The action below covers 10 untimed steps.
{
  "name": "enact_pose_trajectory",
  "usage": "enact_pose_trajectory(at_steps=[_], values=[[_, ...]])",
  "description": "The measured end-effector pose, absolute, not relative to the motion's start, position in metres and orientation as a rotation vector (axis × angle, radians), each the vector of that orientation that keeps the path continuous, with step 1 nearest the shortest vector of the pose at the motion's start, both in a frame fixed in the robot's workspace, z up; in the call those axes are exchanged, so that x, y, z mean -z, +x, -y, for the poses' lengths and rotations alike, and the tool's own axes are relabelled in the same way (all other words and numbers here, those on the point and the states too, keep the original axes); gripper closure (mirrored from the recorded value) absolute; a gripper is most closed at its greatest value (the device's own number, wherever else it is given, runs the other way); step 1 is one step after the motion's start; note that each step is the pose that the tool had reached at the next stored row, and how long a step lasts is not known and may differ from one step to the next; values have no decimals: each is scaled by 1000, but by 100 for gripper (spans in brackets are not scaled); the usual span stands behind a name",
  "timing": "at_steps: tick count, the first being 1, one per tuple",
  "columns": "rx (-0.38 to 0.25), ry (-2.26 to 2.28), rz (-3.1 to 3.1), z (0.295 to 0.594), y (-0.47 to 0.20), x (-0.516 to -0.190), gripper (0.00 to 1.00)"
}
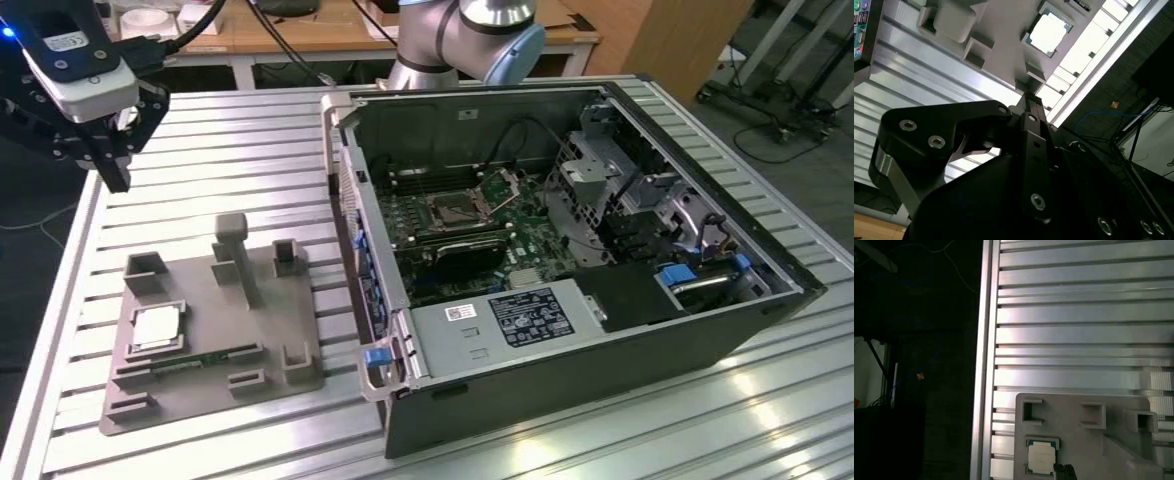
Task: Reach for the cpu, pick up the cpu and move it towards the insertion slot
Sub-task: 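Reach for the cpu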
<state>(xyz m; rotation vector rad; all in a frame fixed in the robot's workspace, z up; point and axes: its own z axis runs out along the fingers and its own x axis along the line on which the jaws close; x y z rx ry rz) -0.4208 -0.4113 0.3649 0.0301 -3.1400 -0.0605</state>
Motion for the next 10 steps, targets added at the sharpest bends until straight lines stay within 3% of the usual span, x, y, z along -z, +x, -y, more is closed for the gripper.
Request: enact_pose_trajectory(at_steps=[10], values=[[60,30,3140,416,-421,-364,89]])
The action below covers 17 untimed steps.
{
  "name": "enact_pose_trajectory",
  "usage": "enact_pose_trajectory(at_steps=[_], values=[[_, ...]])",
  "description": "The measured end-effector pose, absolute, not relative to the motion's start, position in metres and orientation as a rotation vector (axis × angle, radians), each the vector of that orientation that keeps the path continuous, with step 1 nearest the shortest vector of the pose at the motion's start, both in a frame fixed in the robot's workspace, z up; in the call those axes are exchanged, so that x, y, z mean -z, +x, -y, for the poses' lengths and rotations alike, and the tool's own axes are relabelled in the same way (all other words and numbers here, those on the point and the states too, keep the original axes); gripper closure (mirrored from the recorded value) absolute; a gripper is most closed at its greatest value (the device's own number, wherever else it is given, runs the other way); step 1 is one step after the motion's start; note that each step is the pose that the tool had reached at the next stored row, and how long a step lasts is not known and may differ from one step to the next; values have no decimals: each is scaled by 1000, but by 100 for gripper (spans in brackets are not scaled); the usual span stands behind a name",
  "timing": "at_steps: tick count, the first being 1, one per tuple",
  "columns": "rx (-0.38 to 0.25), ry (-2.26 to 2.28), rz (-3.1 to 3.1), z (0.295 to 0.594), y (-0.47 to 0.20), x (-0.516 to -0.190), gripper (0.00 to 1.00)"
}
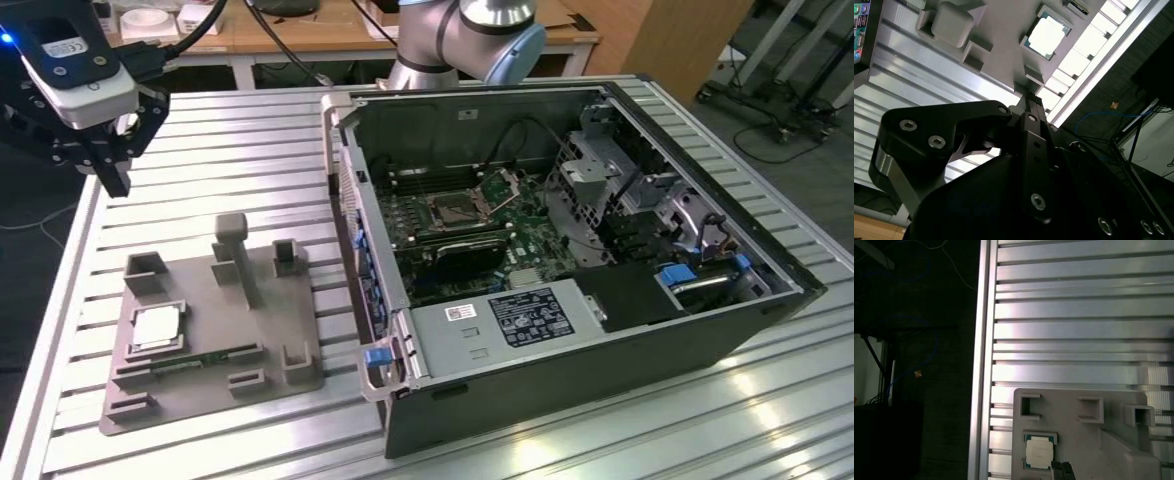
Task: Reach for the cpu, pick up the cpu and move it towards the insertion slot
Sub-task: 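Reach for the cpu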
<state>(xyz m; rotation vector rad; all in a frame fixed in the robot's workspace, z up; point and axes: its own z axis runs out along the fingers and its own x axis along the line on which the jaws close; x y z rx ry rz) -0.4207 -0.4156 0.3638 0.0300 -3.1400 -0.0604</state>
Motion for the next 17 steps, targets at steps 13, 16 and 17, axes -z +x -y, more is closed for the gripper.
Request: enact_pose_trajectory(at_steps=[13,16,17], values=[[60,30,3140,427,-421,-363,89],[60,30,3140,430,-421,-363,89],[60,30,3140,431,-421,-363,89]])
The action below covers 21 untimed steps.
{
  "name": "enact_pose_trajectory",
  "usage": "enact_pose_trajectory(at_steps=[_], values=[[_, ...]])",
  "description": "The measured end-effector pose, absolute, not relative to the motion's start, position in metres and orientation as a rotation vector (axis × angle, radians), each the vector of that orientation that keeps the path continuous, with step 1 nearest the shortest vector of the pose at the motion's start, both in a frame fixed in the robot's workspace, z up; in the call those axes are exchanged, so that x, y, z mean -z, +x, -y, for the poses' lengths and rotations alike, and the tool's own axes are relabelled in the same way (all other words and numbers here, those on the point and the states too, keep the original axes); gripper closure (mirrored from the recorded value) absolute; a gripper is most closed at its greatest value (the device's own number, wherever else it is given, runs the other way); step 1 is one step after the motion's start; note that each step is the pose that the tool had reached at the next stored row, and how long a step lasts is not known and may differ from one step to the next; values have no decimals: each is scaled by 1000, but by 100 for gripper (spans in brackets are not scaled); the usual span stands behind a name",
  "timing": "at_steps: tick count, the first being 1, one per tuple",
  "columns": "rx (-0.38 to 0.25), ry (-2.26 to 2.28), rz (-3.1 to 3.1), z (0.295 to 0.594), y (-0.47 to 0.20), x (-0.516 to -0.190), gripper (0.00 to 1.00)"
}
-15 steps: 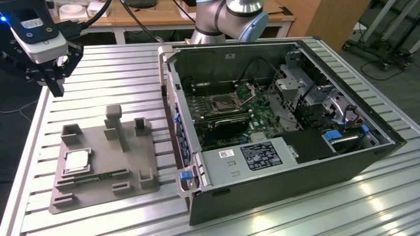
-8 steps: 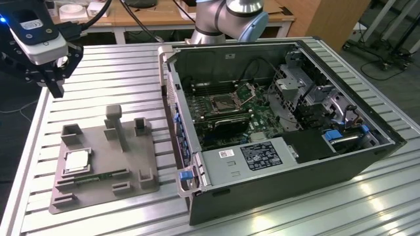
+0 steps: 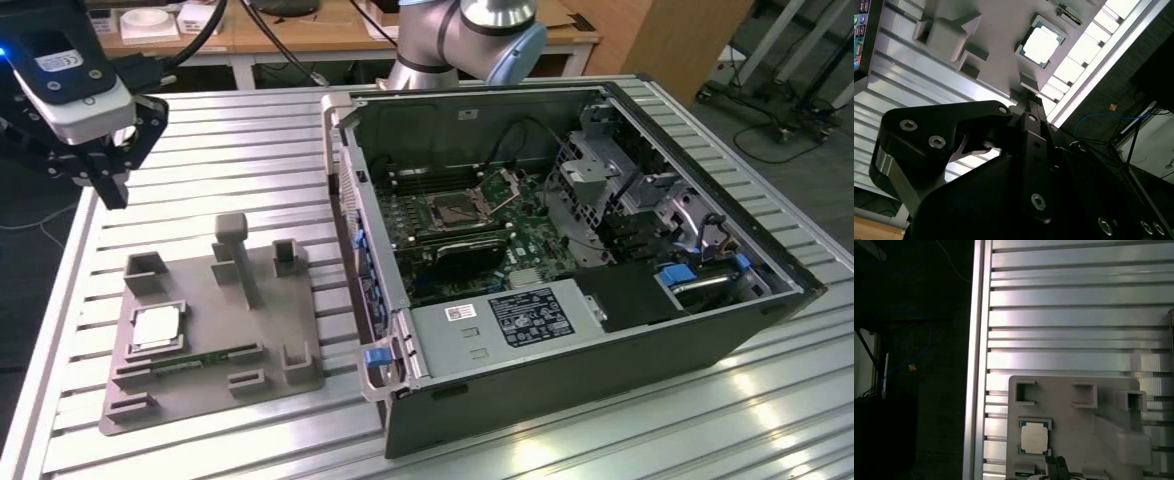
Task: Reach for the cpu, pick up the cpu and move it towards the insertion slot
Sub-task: 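Reach for the cpu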
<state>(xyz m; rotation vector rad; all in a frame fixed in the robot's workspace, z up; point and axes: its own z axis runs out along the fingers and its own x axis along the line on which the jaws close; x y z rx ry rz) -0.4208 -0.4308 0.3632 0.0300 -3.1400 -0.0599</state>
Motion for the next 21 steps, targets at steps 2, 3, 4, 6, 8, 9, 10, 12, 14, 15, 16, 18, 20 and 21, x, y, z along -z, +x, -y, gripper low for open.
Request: enact_pose_trajectory(at_steps=[2,3,4,6,8,9,10,12,14,15,16,18,20,21], values=[[60,30,3140,432,-421,-363,89],[60,30,3140,433,-421,-363,89],[60,30,3140,434,-421,-363,89],[60,30,3140,434,-421,-363,76],[60,30,3140,435,-421,-363,71],[60,30,3140,435,-421,-363,65],[60,30,3140,436,-421,-363,65],[60,30,3140,436,-421,-363,59],[60,30,3140,436,-421,-363,47],[60,30,3140,436,-421,-363,47],[60,30,3140,436,-421,-363,41],[60,30,3140,436,-421,-363,35],[60,30,3140,436,-421,-363,35],[60,30,3140,436,-421,-363,35]])
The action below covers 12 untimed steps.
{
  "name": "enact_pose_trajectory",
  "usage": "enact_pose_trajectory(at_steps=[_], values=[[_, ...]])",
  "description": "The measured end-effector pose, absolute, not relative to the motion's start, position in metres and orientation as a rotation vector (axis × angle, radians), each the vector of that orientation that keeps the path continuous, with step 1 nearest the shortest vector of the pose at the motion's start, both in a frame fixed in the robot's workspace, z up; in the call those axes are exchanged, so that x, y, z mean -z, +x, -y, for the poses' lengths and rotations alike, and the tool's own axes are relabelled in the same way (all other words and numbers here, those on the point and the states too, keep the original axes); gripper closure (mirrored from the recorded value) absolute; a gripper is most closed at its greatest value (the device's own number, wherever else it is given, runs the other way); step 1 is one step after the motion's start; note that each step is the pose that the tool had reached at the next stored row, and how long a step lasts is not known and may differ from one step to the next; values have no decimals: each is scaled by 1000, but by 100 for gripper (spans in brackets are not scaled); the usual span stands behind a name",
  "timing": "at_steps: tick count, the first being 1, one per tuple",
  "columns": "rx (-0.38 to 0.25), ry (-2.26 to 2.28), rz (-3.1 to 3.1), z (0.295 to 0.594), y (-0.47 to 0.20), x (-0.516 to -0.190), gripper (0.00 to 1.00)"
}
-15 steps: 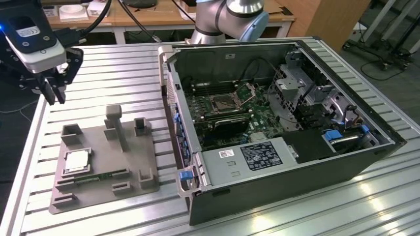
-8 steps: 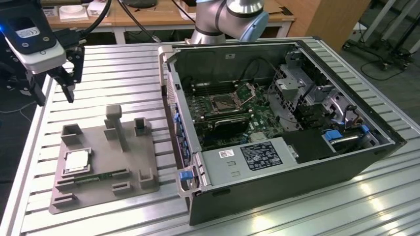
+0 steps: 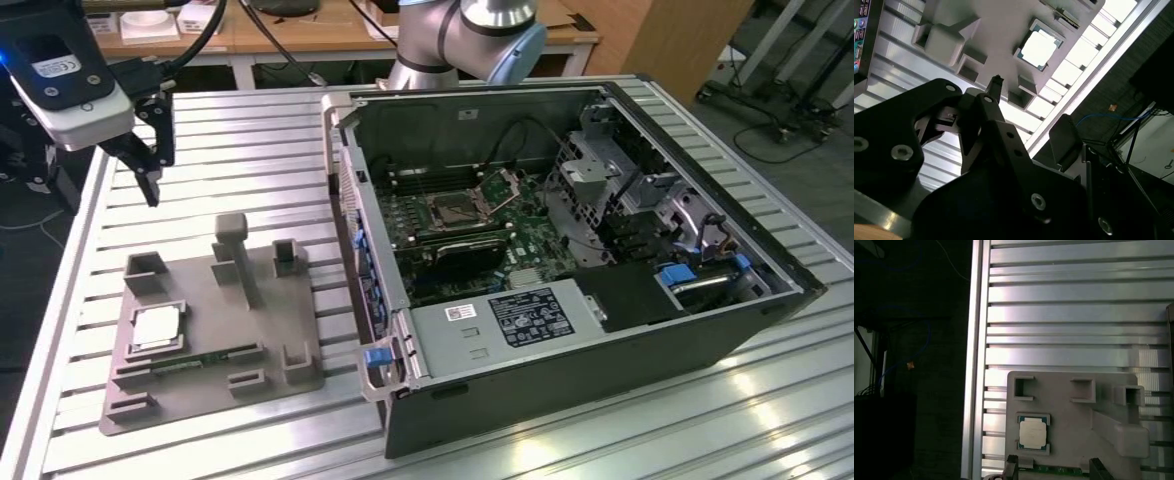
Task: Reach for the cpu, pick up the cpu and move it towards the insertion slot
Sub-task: 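Reach for the cpu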
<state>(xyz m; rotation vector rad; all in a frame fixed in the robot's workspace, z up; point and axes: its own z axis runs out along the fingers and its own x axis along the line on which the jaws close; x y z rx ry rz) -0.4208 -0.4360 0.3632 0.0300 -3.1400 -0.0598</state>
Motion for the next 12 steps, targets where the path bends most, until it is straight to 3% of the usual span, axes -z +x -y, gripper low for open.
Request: enact_pose_trajectory(at_steps=[12], values=[[60,30,3140,436,-421,-360,35]])
